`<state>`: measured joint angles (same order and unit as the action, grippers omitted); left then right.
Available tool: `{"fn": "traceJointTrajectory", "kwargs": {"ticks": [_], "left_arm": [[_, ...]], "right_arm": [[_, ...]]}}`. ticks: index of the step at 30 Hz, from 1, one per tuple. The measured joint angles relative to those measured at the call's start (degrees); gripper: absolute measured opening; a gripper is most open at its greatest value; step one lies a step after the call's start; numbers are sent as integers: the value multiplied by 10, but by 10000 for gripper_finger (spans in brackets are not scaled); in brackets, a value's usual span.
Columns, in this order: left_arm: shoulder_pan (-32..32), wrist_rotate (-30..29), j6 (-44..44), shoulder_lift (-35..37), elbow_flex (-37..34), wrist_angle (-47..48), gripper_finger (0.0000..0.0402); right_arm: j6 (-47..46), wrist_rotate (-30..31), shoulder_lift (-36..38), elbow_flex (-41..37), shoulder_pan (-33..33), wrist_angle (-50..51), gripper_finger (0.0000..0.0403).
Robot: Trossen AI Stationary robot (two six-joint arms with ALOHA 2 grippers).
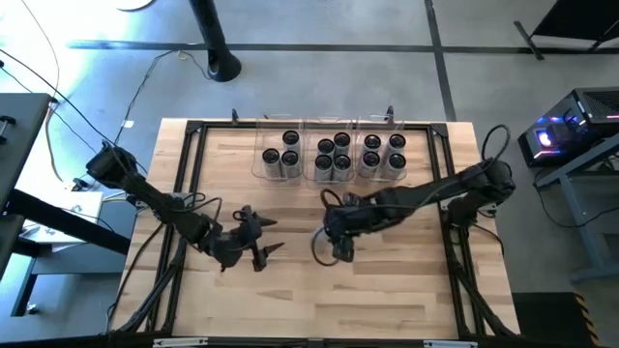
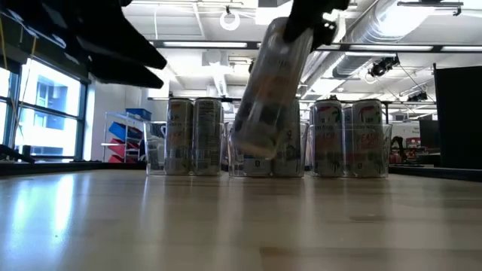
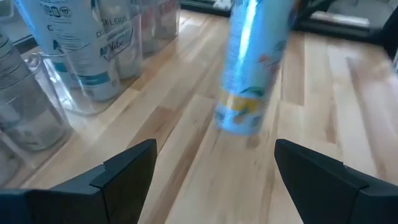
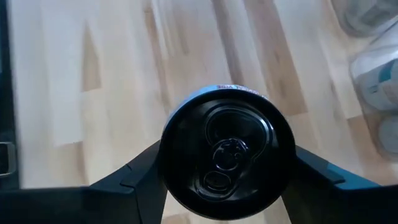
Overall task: Sort soda cans
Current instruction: Put the white-yellow soda can into the left transparent bin
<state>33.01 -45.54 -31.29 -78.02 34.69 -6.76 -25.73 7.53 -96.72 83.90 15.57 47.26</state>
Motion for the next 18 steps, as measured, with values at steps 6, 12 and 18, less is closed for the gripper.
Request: {"fn": "traceJointTrajectory", "kwargs": {"ticks": [6, 12, 18], "left_arm": [[-14, 5, 51, -18, -20, -118, 321], [-35, 73, 161, -67, -20, -262, 321], [-55, 79, 231, -118, -16, -368, 321]], "right_arm": [[34, -23, -45, 36, 1, 47, 230], [38, -26, -71, 47, 3, 57, 230], [38, -16, -73, 47, 2, 54, 230]]}}
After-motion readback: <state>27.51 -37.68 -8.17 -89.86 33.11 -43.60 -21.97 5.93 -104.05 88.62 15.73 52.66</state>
